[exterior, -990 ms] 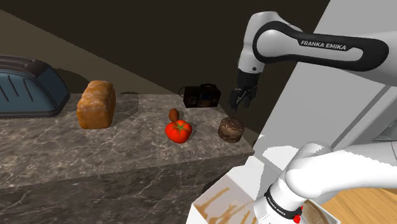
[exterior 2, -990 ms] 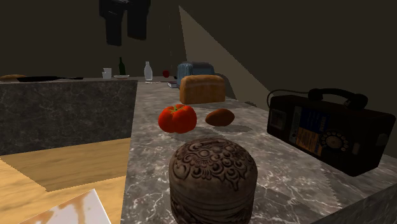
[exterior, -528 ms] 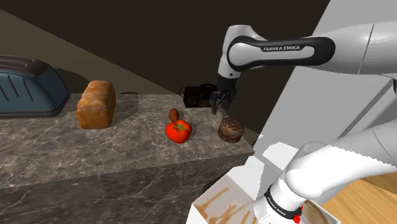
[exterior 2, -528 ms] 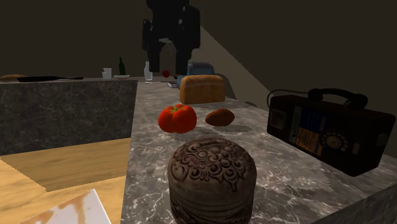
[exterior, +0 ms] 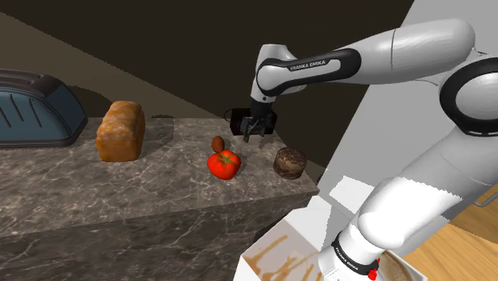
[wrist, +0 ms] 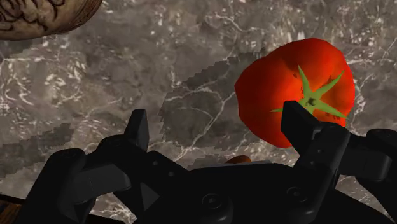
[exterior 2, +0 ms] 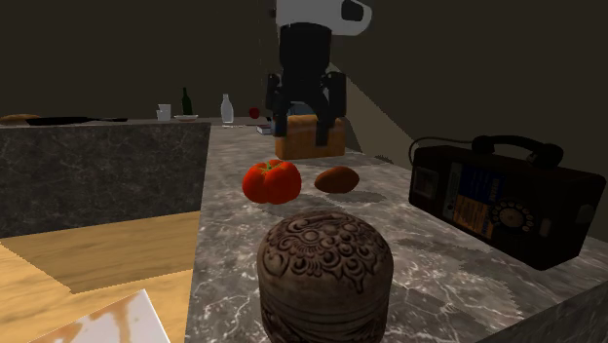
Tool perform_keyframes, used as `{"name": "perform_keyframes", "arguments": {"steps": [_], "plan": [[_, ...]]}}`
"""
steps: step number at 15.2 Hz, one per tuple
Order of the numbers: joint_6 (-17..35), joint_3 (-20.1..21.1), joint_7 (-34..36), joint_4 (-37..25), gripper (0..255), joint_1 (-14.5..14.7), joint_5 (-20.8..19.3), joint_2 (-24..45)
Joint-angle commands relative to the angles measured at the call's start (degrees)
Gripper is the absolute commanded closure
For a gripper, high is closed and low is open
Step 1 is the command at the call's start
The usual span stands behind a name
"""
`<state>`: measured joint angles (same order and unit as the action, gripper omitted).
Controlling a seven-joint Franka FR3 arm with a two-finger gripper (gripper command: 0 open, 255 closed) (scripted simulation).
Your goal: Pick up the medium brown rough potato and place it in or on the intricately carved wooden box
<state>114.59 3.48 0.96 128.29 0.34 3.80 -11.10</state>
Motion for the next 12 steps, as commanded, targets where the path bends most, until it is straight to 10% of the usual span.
{"name": "perform_keyframes", "arguments": {"steps": [1,12], "plan": [[2.0,0.1,-0.3,-2.9,0,0.1,0.2,4.4],[8.2,0.8,-1.4,-23.1,0,0.9,0.6,27.8]]}}
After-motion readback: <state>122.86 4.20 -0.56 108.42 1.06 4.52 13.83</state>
